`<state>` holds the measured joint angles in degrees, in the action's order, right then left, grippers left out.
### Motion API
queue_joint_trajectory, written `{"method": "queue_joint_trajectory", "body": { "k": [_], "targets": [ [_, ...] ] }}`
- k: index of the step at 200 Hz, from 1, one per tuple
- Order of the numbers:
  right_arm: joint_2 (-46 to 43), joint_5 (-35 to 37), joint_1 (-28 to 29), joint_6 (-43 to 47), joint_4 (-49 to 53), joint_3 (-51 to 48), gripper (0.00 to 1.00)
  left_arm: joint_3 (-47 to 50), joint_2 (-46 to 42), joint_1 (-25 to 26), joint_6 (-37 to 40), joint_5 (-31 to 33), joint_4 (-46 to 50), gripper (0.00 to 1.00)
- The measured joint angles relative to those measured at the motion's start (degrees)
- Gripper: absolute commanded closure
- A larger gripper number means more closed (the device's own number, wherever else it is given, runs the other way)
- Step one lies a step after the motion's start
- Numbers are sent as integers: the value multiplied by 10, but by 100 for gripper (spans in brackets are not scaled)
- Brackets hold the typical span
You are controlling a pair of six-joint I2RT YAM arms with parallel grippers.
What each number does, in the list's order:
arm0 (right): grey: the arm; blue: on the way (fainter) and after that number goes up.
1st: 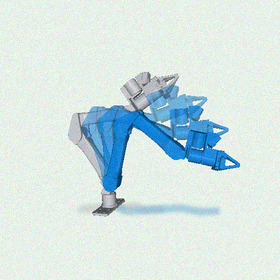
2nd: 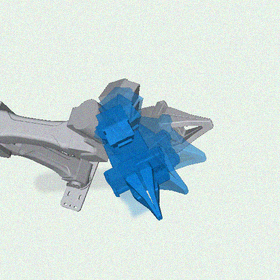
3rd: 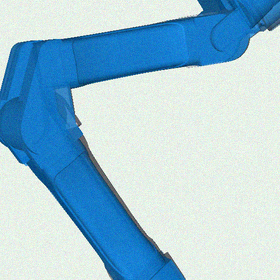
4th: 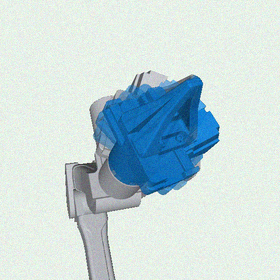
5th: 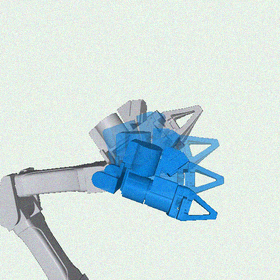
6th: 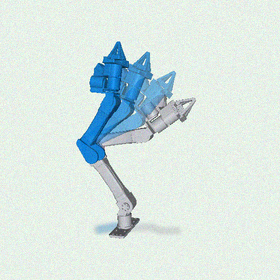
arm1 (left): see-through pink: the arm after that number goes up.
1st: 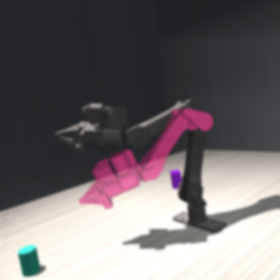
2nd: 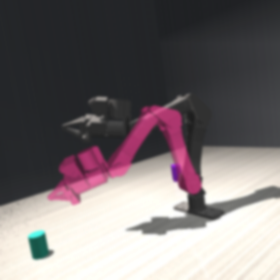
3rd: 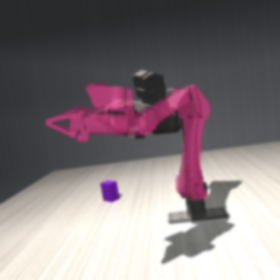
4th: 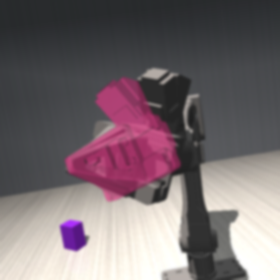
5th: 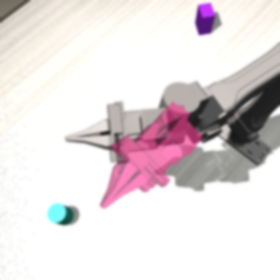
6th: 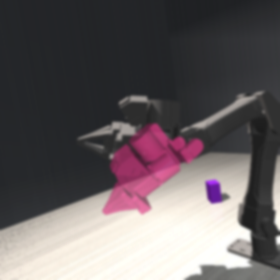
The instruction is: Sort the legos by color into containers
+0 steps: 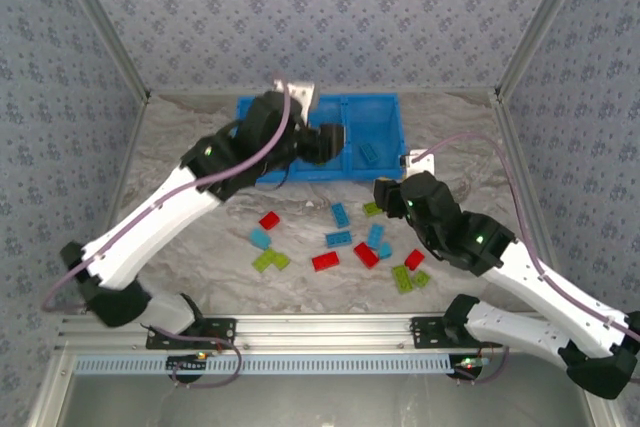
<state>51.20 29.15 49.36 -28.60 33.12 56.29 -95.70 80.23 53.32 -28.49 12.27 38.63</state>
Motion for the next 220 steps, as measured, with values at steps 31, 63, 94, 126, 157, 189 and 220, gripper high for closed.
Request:
{"method": "queue_joint_trajectory", "body": {
  "k": [31,63,94,126,157,189,220],
  "targets": [
    [29,3,0,-73,62,7,48,184,-118,49,1,2,-34,30],
    [57,5,0,-161,98,7,46,322,-225,83,-15,2,-49,31],
    [103,7,0,-236,111,6,43,379,-291,94,-35,4,-62,32],
    [127,7,-9,-296,111,0,27,401,-298,101,-42,3,-95,32],
    [156,-7,-46,-343,102,-7,18,408,-277,101,-41,0,-117,32],
    [212,-49,-103,-376,69,-17,24,408,-245,108,-40,-3,-131,33],
    [279,-92,-138,-409,20,-18,25,408,-238,123,-39,-5,-143,33]
  ]
}}
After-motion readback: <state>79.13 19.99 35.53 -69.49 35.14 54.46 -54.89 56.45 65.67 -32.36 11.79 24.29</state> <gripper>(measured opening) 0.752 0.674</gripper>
